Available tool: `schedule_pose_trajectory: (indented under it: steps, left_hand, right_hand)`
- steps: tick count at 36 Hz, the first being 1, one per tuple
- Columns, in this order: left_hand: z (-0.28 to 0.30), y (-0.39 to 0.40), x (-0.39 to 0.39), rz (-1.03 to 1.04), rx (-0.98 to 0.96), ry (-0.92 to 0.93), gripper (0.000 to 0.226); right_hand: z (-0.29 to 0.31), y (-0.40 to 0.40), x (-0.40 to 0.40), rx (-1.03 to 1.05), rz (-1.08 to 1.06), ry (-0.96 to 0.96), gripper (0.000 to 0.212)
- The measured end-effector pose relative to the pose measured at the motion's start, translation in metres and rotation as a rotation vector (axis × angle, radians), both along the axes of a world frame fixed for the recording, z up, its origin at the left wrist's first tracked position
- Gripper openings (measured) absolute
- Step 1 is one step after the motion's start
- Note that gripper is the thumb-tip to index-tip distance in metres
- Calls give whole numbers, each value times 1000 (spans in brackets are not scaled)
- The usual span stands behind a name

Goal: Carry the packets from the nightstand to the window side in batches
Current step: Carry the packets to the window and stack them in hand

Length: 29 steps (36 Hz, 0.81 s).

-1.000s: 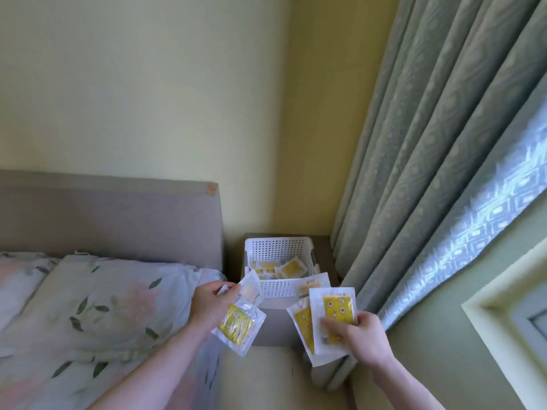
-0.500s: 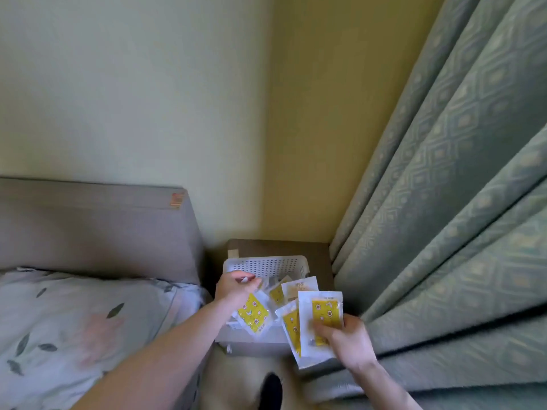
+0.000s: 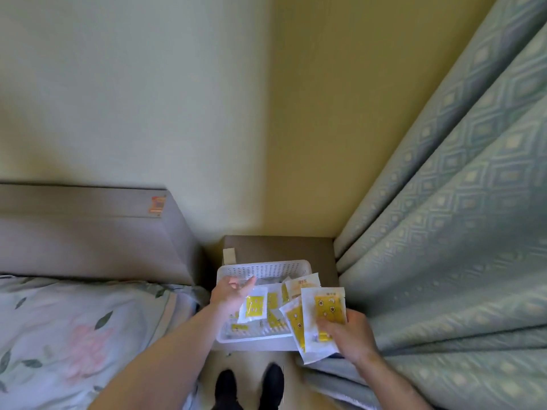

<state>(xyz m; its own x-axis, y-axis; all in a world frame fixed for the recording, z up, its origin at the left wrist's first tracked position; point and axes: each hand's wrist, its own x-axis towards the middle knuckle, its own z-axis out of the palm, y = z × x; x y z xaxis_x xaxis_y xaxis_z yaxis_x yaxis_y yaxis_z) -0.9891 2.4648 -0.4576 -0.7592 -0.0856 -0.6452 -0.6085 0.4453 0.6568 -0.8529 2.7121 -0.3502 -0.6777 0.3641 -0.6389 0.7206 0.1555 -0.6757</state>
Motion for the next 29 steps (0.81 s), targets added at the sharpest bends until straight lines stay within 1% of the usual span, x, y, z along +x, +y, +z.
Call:
schedule_pose_trajectory:
  steps: [3, 5, 7, 9, 11, 14, 20, 24, 26, 29]
  left_hand:
    - [-24, -21, 1, -141, -87, -52, 52]
    - [-31, -35, 4, -184, -135, -58, 47]
    - [-17, -44, 8, -160, -121, -45, 33]
    - [7, -51, 12, -153, -91, 6, 19]
    - [21, -64, 15, -161, -85, 49, 10]
    - [33, -87, 15, -145, -87, 117, 14]
    - [37, -123, 15, -135, -87, 242, 27]
    - [39, -135, 20, -157, -90, 282, 26]
    - [40, -138, 23, -179, -86, 290, 25]
    - [42, -140, 26, -200, -81, 298, 24]
  right_hand:
    - [-6, -7, -4, 3, -18, -13, 8]
    - [-10, -12, -9, -3, -26, -29, 8]
    - [-14, -18, -15, -12, -38, -54, 8]
    - [-19, -25, -25, -2, -41, -75, 8]
    - [-24, -32, -35, -6, -26, -114, 7]
    - [-34, -44, -52, 13, 6, -157, 7]
    - [-41, -73, -87, 142, 87, -183, 11]
    - [-43, -87, -101, 268, 157, -229, 12]
    - [-47, -89, -101, 321, 142, -245, 15]
    - [-51, -88, -93, 329, 99, -265, 22]
